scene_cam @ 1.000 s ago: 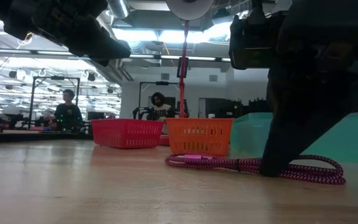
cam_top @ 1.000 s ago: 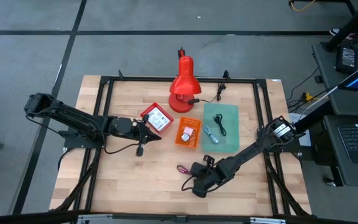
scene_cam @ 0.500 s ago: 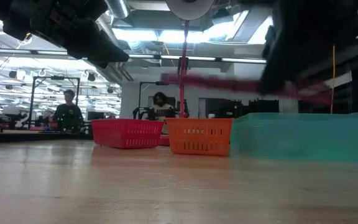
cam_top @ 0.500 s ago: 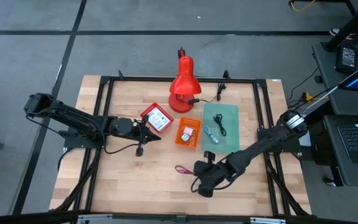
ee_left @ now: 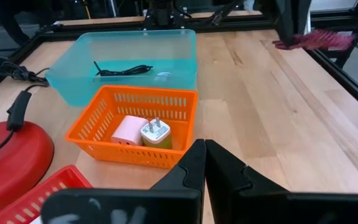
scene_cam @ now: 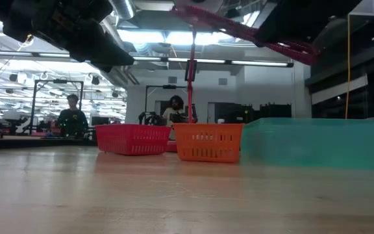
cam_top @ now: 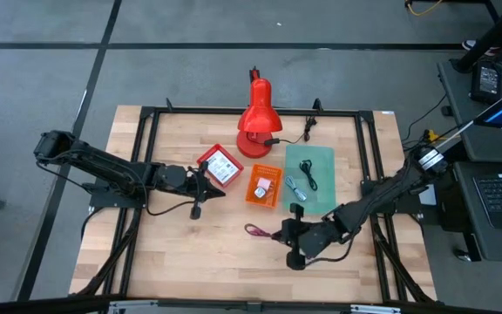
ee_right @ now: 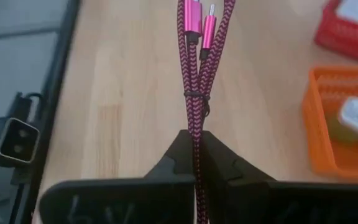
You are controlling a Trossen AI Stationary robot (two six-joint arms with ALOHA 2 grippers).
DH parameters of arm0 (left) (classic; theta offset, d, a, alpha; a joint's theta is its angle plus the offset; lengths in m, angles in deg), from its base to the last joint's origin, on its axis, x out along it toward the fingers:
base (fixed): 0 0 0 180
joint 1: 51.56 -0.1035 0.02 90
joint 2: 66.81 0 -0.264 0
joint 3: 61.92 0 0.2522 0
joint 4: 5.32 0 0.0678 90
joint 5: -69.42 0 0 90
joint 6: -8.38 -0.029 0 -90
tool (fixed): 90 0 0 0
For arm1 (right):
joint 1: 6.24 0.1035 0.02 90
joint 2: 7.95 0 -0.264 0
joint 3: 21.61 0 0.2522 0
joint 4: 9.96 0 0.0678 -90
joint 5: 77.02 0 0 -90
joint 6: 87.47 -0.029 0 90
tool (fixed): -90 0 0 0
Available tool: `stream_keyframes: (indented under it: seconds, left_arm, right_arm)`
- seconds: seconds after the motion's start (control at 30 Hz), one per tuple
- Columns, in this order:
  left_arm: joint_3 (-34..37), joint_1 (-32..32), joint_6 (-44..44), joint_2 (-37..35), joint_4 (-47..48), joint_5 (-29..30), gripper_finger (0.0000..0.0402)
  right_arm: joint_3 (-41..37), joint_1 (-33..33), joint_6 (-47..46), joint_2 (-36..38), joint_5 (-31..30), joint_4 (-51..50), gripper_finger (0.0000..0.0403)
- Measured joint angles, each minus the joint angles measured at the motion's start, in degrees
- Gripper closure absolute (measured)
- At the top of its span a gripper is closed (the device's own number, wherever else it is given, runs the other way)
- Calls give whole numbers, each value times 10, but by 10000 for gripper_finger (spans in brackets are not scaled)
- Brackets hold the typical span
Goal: Pick and place items into bin
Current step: Put the red charger cable into the green bin
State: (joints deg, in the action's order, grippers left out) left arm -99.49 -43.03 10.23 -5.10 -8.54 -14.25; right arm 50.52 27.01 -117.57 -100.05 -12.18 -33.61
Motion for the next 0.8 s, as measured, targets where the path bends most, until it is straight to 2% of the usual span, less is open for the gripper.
stream_keyframes:
  seconds: [0.27, 0.53, 0.7, 0.8]
  left_arm:
    - [0, 0, 8, 0, 6, 0, 396]
    - [0, 0, 10, 0, 6, 0, 396]
    - [0, 0, 14, 0, 6, 0, 396]
    - [0, 0, 15, 0, 6, 0, 396]
  right_arm:
    - [-115, -6, 128, 20, -9, 281, 403]
    - [-200, -16, 218, 20, -9, 496, 403]
    - [-238, -16, 265, 19, -9, 591, 403]
    - [-246, -16, 269, 20, -8, 597, 403]
